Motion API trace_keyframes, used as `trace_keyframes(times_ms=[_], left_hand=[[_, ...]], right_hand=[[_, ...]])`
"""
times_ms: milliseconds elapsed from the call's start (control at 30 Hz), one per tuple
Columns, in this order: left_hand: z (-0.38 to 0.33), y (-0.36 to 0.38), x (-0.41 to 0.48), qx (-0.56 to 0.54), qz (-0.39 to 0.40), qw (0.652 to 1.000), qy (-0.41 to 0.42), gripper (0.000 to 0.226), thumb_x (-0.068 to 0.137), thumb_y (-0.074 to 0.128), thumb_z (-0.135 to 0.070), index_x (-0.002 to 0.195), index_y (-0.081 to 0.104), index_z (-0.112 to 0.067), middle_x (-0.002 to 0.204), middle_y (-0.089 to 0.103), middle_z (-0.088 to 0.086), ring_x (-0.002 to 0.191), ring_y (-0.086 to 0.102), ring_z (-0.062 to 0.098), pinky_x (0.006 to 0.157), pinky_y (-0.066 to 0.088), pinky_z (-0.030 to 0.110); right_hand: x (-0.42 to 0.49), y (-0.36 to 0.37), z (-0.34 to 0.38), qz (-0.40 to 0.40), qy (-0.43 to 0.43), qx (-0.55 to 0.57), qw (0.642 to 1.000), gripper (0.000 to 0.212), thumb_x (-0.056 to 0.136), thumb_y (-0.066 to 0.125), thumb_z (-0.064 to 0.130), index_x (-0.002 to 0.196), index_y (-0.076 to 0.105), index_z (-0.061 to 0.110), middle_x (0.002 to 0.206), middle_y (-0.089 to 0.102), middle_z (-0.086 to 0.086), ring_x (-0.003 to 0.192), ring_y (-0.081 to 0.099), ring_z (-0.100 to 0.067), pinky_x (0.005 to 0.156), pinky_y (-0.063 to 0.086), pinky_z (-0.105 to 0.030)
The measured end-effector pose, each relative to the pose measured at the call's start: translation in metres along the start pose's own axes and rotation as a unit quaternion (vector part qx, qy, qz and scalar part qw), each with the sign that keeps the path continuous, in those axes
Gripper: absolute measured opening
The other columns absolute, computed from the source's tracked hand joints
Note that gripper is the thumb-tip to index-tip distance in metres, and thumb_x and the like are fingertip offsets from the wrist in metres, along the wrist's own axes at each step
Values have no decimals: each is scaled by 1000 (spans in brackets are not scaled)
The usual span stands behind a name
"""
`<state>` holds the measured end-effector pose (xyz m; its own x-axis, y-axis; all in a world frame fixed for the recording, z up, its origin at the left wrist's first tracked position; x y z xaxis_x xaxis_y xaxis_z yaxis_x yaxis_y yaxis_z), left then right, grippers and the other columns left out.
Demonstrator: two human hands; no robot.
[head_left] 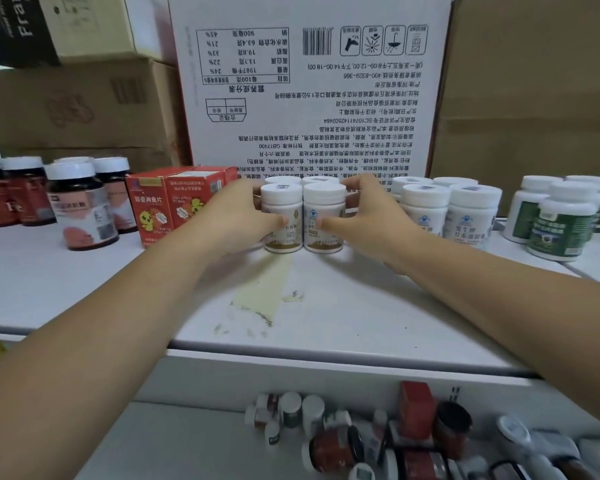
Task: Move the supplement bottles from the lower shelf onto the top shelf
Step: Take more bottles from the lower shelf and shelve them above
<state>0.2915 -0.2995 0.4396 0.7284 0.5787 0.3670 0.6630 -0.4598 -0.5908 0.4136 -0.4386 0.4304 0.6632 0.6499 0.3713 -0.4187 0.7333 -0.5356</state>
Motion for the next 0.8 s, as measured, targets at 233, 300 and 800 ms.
trace_keyframes(times_ms=[233,300,800], left_hand=[[-18,4,-26,201,49,978,-29,13,93,62,-33,83,59,-25,79,63,-7,72,56,7,62,40,27],[-33,1,-46,271,69,959,-44,27,96,57,-38,73,52,-24,74,56,-5,67,50,8,55,34,28],[-77,22,-304,352,-69,928,-100,56,90,59,-50,136,53,-18,136,57,14,123,53,37,102,46,49]], right_hand=[[-19,-8,23,60,32,-114,991,51,87,66,34,123,42,6,109,58,-4,94,55,-20,65,41,-25],[-42,-27,32,87,11,-207,974,42,92,60,30,124,44,8,104,54,-6,93,51,-23,60,40,-25],[-298,-192,-42,75,-92,-280,953,33,91,56,41,122,62,29,123,63,3,107,59,-19,82,40,-29]])
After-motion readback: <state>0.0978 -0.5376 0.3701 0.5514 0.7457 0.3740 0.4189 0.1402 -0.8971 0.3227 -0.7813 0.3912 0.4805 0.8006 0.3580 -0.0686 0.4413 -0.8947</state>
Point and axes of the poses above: each hand's wrist, its own x-axis towards the middle knuckle, its own y-axis out of the palm, z = x × y, the point moved 6 cm from there along x, towards the middle knuckle
